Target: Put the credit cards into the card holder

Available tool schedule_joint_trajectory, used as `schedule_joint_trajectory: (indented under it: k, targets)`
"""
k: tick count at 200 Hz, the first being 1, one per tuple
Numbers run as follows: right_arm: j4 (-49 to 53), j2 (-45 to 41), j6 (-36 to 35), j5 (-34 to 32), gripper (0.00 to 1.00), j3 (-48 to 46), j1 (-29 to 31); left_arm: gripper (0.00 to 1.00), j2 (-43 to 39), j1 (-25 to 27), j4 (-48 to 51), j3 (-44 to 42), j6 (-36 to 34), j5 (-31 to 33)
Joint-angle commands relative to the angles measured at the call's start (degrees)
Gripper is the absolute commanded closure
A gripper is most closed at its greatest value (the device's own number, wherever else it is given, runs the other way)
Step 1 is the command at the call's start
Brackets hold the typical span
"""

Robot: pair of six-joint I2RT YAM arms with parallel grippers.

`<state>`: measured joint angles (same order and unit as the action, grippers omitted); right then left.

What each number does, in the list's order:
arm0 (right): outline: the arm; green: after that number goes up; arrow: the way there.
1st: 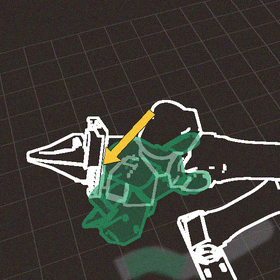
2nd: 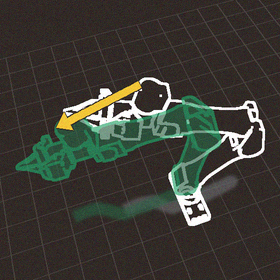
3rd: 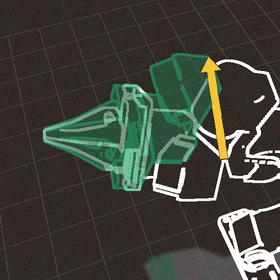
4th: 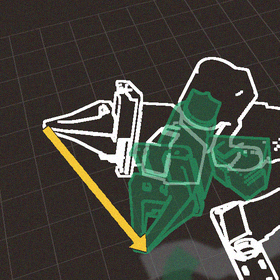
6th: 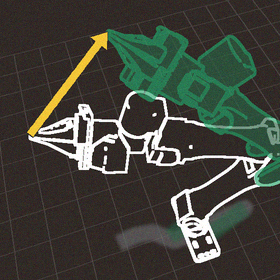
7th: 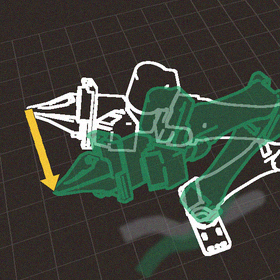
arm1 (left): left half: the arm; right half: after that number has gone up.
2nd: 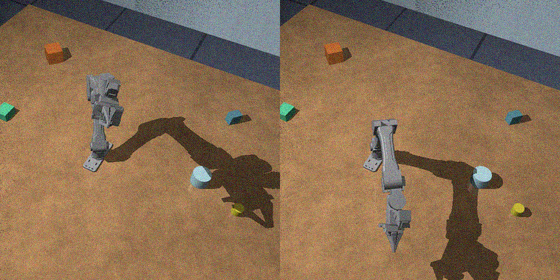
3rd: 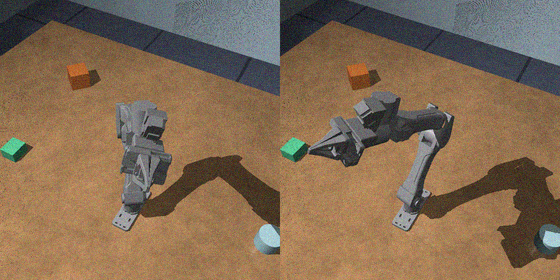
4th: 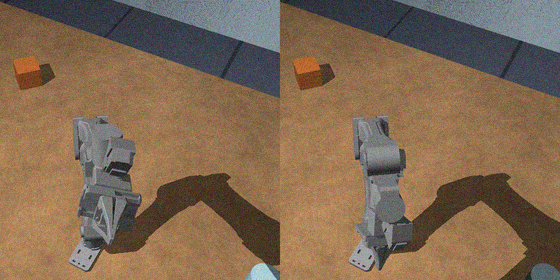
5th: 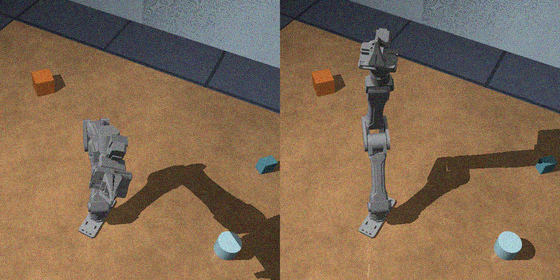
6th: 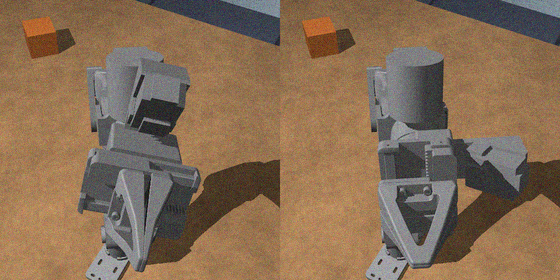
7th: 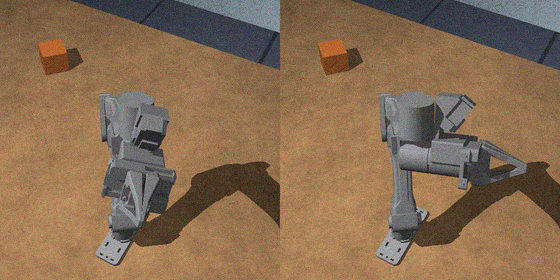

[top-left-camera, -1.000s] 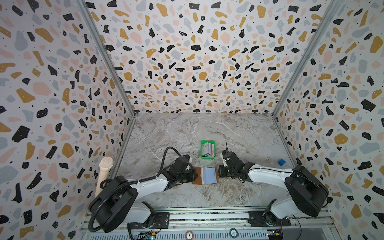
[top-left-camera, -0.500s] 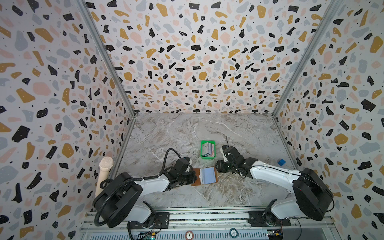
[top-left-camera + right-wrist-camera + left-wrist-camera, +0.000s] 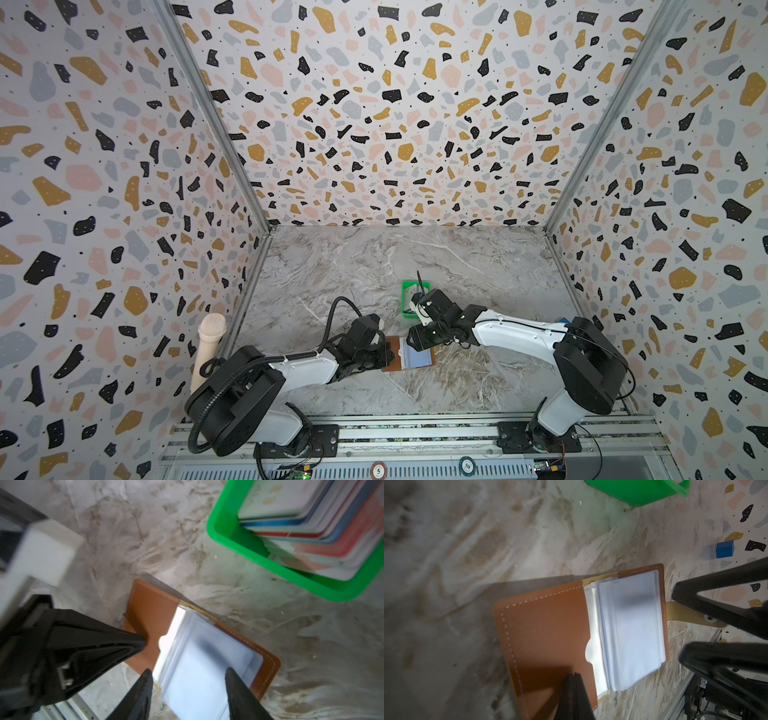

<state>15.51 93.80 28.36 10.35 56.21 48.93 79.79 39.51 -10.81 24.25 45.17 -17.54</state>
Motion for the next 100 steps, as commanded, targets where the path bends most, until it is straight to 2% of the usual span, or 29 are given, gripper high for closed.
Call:
schedule_joint_trajectory:
  k: [1, 62, 100]
  targets:
    - [1.96, -0.08, -1.07, -2.82, 0.45, 0.26, -0.11, 1.00, 0.28, 0.04, 0.20, -1.06, -1.48, 0.14]
    - [1.27, 3.01, -0.33, -4.40, 0.50, -1.29, -0.08, 1.00, 0.46, -0.13, -0.16, -1.57, -1.57, 0.29]
    - [0.25, 4.19, 0.16, -2.90, 0.51, -1.70, 0.50, 1.00, 1.17, -0.18, -0.48, -1.66, -1.68, -0.03]
